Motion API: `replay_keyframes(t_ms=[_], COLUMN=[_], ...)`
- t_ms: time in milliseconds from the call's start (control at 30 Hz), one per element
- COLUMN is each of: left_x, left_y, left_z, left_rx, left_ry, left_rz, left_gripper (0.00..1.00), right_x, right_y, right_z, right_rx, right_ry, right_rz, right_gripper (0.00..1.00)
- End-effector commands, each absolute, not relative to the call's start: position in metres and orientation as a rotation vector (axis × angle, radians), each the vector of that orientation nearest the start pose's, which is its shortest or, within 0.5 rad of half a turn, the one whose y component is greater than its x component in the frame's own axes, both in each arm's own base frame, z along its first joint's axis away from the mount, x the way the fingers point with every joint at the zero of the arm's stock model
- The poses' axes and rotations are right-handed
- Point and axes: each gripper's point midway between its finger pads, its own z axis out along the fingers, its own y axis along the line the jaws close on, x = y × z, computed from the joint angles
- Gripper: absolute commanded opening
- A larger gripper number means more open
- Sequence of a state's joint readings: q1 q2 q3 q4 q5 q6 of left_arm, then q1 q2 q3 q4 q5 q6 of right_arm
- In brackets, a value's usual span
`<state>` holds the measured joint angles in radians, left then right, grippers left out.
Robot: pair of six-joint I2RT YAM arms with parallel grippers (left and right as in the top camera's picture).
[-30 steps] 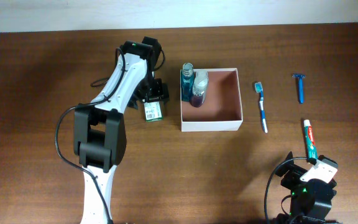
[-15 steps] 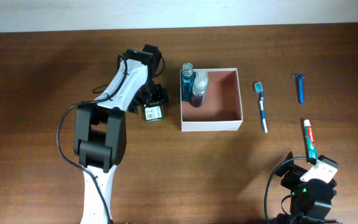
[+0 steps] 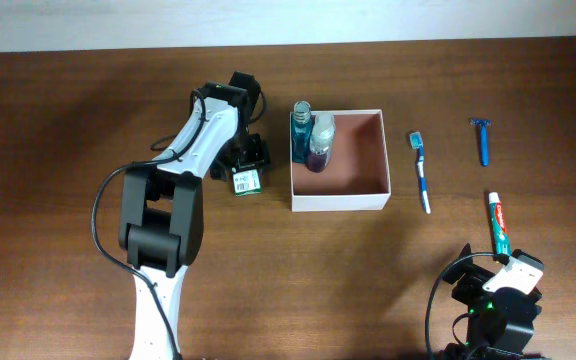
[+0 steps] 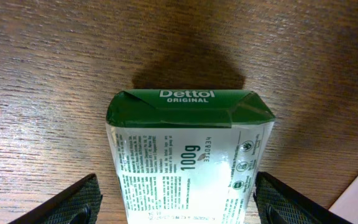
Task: Pack container
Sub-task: 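Lower the left gripper and close it on the Dettol box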
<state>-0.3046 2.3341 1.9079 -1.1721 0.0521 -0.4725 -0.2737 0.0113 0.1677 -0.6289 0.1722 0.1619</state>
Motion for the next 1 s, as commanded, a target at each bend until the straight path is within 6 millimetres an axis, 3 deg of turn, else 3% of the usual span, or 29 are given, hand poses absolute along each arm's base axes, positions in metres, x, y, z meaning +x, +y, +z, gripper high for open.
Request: replay_keyframes(t_ms=[0, 400, 533, 633, 767, 967], left_x=[0.415, 0.411, 0.411, 0.410, 0.410, 0.418], left_y=[-0.137, -0.135, -0.135, -0.135, -0.135, -0.122], left_z=[0.000, -0.008, -0.008, -0.008, -0.008, -0.001], left_rx=[-0.287, -0.292, -0.292, -0.292, -0.292, -0.316], left_ry=[3.206, 3.232, 3.232, 3.234, 3.235, 3.221], left_rz=[-0.026, -0.009, -0.009, -0.008, -0.007, -0.006], left_gripper=[0.80, 0.79, 0.64, 0.34, 0.13, 0.12], right_x=[0.188, 0.188, 0.188, 0.188, 0.188, 0.188], right_y=[-0.088, -0.088, -0.088, -0.088, -0.088, -0.088], right_z=[0.112, 0.112, 0.112, 0.112, 0.112, 0.112], right_rx=[0.573, 0.573, 0.573, 0.573, 0.573, 0.573], right_ry=[1.943, 1.943, 1.943, 1.943, 1.943, 1.943], right_rz=[-0.259, -0.259, -0.259, -0.259, -0.259, -0.259], right_gripper=[0.99, 0.98, 0.98, 0.98, 0.98, 0.98])
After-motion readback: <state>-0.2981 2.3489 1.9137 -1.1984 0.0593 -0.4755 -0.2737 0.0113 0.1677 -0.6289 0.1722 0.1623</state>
